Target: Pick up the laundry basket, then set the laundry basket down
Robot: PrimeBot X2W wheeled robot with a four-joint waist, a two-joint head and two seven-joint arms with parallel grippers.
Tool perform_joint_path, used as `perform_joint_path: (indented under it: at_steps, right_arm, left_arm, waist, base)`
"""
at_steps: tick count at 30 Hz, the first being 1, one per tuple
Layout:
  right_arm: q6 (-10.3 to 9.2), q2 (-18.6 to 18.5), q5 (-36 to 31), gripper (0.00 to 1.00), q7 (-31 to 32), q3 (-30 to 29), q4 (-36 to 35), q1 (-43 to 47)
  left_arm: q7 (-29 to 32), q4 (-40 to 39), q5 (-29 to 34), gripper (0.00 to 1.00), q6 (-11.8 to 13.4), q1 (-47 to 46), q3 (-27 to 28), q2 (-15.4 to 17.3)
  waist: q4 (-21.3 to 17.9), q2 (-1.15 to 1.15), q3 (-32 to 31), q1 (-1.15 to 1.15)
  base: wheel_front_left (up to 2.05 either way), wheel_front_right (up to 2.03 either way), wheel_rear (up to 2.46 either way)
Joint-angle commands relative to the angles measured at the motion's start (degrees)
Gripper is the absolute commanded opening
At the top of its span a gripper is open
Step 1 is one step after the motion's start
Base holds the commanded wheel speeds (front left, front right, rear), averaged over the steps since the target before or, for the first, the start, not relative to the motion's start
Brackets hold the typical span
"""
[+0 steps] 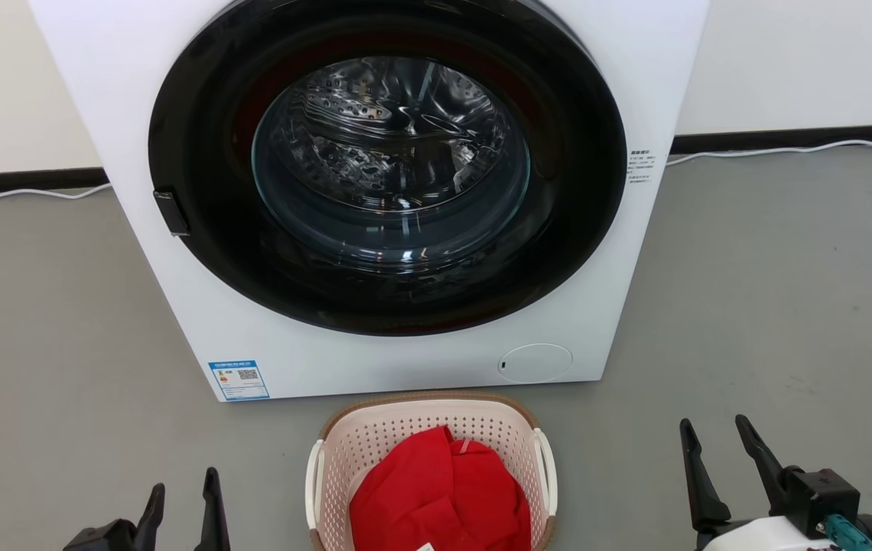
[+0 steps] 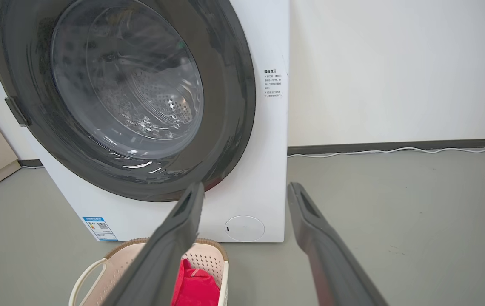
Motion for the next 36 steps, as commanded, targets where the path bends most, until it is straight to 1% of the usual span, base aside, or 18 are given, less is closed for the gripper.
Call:
perform_joint_path:
  at_steps: [1, 2, 3, 6, 9, 13, 18, 36]
  right_arm:
    - [0.35, -0.19, -0.54, 1.0, -0.55, 1.12, -1.68, -1.01]
    - [0.35, -0.18, -0.58, 0.0, -0.55, 1.07, -1.68, -1.01]
    - [-0.02, 0.02, 0.04, 0.0, 0.02, -0.06, 0.28, 0.0]
    - [-0.05, 0.32, 0.19, 0.0, 0.17, 0.01, 2.13, 0.64]
    - [-0.05, 0.36, 1.89, 0.0, 0.86, -0.35, 2.5, 0.41]
    - [-0.03, 0.35, 4.81, 0.0, 1.61, -0.47, 2.15, 0.25]
    - [-0.02, 0.33, 8.41, 0.0, 2.29, -0.41, 1.66, 0.11]
    - [0.04, 0.29, 21.17, 0.0, 5.11, -0.65, 0.24, -0.79]
  left_arm:
    - [-0.62, -1.69, -0.29, 1.0, -0.47, -0.91, 1.55, 0.48]
    - [-0.62, -1.73, -0.42, 0.0, -0.66, -0.74, 1.36, 0.47]
    - [0.04, 0.21, -0.14, 0.0, -0.41, 0.38, -0.11, -0.05]
    - [0.34, 2.21, -0.25, 0.0, -0.42, 1.03, -0.09, -0.68]
    - [0.97, 2.49, -1.71, 0.0, -0.52, 0.76, 0.16, -0.74]
    - [1.68, 2.09, -4.17, 0.0, -0.68, 0.49, 0.22, -0.7]
    - [2.38, 1.59, -7.2, 0.0, -0.88, 0.19, 0.14, -0.65]
    - [5.21, -0.03, -17.99, 0.0, -1.59, -1.2, 0.19, -0.48]
  waist:
    - [0.12, 0.0, -0.05, 0.0]
    - [0.23, 0.0, -0.12, 0.0]
    - [0.16, 0.0, -0.1, 0.0]
    - [0.15, 0.0, -0.11, 0.0]
    - [0.21, 0.0, -0.07, 0.01]
    - [0.3, 0.0, -0.11, 0.13]
    - [0.41, 0.0, 0.1, 0.01]
    - [0.81, 0.0, 0.48, 0.0]
  base:
    - [0.0, 0.0, 0.0]
    - [0.0, 0.0, 0.0]
    - [0.0, 0.0, 0.0]
    - [0.0, 0.0, 0.0]
    - [0.0, 0.0, 0.0]
    - [0.0, 0.0, 0.0]
    - [0.0, 0.0, 0.0]
    - [0.0, 0.0, 0.0]
